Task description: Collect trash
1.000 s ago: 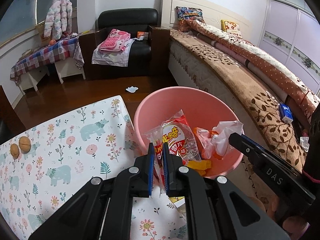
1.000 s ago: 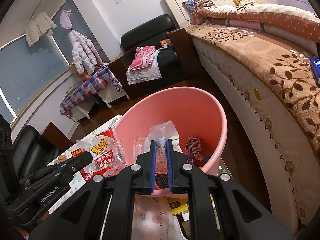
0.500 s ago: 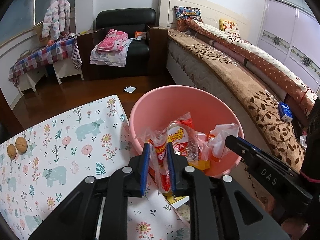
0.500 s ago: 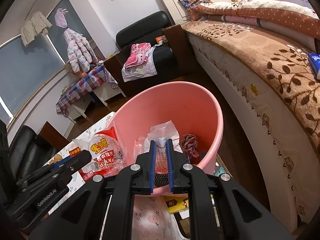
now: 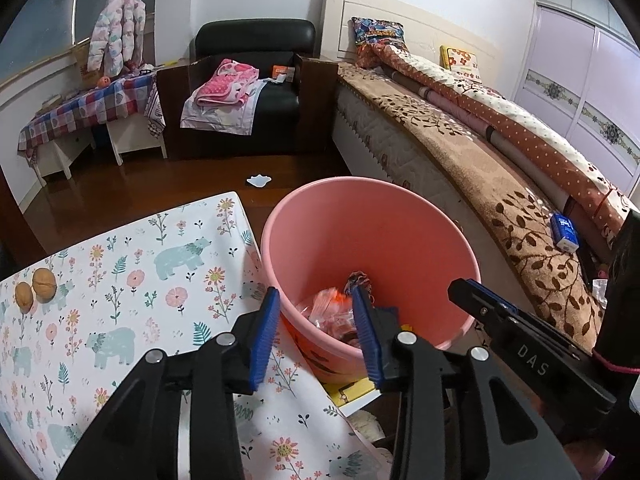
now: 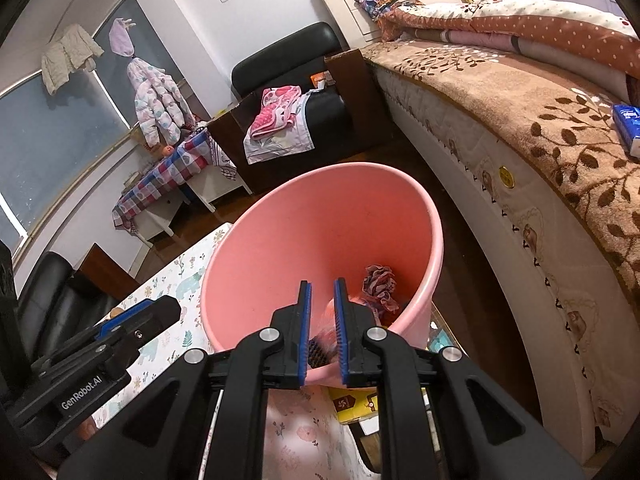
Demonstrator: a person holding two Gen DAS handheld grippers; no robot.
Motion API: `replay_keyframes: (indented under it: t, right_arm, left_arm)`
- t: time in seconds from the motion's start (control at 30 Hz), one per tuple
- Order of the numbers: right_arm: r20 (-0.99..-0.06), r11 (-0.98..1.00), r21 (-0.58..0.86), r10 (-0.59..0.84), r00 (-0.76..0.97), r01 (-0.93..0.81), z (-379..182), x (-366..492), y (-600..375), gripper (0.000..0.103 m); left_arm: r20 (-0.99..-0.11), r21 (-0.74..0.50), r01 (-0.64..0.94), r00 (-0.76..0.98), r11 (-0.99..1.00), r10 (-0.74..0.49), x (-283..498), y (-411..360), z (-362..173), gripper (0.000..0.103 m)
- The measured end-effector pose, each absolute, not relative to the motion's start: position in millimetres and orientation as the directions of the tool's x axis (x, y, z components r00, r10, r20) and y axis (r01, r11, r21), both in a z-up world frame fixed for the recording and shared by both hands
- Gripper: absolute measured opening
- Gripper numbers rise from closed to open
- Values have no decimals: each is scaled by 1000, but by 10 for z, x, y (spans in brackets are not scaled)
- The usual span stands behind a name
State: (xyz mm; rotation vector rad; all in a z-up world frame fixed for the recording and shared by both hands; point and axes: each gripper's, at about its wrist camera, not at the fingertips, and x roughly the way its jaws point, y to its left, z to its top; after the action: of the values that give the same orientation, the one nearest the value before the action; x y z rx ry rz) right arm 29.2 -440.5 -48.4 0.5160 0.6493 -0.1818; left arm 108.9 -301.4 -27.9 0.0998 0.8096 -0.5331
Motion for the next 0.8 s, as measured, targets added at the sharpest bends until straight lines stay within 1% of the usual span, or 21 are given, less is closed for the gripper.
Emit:
replay_keyframes:
  t: [0.07, 0.1, 0.13, 0.2, 0.3, 0.47, 0.6, 0.8]
  right_arm:
    - [-617, 863, 395, -4, 787, 314, -463, 271, -4391, 12]
    - [-615, 866, 391, -5, 789, 311, -451, 259, -4380, 14]
    - [-613, 870, 385, -9, 790, 308, -431, 240, -4363, 22]
    - [-606, 876, 375, -15, 795, 302, -400, 192, -4317, 29]
    - [-598, 891, 349, -27, 801, 291, -339, 129, -4251, 31]
    - [-588, 911, 313, -37, 808, 269, -274, 35, -4153, 32]
    - [-574, 930, 274, -46, 818, 244, -213, -42, -4047, 39]
    - [-558, 938, 256, -55, 828, 235, -137, -136, -3971, 45]
  left_arm:
    - [-709, -119, 487, 568, 865, -418, 1064, -3003, -261, 42]
    - [-707, -121, 486, 570, 865, -419, 1054, -2997, -251, 43]
    - [-705, -122, 486, 572, 866, -420, 1039, -2991, -240, 44]
    - [-698, -119, 485, 579, 866, -421, 1002, -2982, -208, 46]
    - [-688, -116, 483, 591, 868, -421, 949, -2965, -160, 48]
    - [-674, -120, 475, 606, 872, -423, 868, -2914, -90, 49]
    - [-660, -122, 470, 619, 874, -426, 798, -2859, -43, 51]
    - [-645, -132, 465, 630, 875, -432, 699, -2760, 21, 54]
